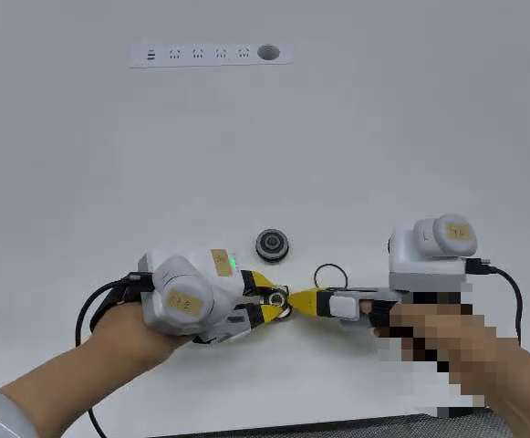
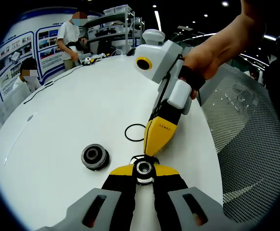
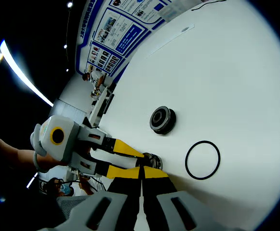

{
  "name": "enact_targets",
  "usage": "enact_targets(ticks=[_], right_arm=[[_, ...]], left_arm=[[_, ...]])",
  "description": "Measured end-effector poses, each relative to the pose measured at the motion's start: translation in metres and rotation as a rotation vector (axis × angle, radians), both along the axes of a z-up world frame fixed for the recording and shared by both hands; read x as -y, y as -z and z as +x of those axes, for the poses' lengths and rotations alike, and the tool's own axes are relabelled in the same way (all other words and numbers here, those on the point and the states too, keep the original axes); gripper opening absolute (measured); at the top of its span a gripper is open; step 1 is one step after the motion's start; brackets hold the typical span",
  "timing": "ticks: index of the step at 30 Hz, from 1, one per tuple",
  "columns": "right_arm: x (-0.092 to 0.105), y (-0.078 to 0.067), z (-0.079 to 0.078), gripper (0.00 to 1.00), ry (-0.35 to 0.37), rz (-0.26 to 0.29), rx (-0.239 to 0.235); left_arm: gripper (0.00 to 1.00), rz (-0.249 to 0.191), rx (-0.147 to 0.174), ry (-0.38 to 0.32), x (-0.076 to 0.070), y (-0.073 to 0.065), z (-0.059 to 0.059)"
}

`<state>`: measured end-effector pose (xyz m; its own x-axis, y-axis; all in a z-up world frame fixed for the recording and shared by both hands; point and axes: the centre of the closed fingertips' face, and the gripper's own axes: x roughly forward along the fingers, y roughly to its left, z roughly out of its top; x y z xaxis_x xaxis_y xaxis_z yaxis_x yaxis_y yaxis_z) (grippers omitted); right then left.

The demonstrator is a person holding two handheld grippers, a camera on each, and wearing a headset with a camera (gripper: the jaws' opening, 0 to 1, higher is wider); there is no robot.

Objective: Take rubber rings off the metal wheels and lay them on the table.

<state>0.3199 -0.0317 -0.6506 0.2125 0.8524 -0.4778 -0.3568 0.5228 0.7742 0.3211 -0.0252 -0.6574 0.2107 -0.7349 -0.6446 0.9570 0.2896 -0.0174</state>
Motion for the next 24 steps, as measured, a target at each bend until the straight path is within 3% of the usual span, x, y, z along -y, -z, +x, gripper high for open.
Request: enact_targets(ticks=[13,24], right_arm=[[-0.007,-0.01,0.002,0.01,0.016,0.053,-0.005],[-0.003,-0.007,0.004,0.02,0.031,0.031,-0.003]], left_arm=[[0.12,0.001,0.001,-0.001,0.002,-0.001,-0.001],[0.13,0.001,0.012,0.0,0.003,-0.003,-0.001]])
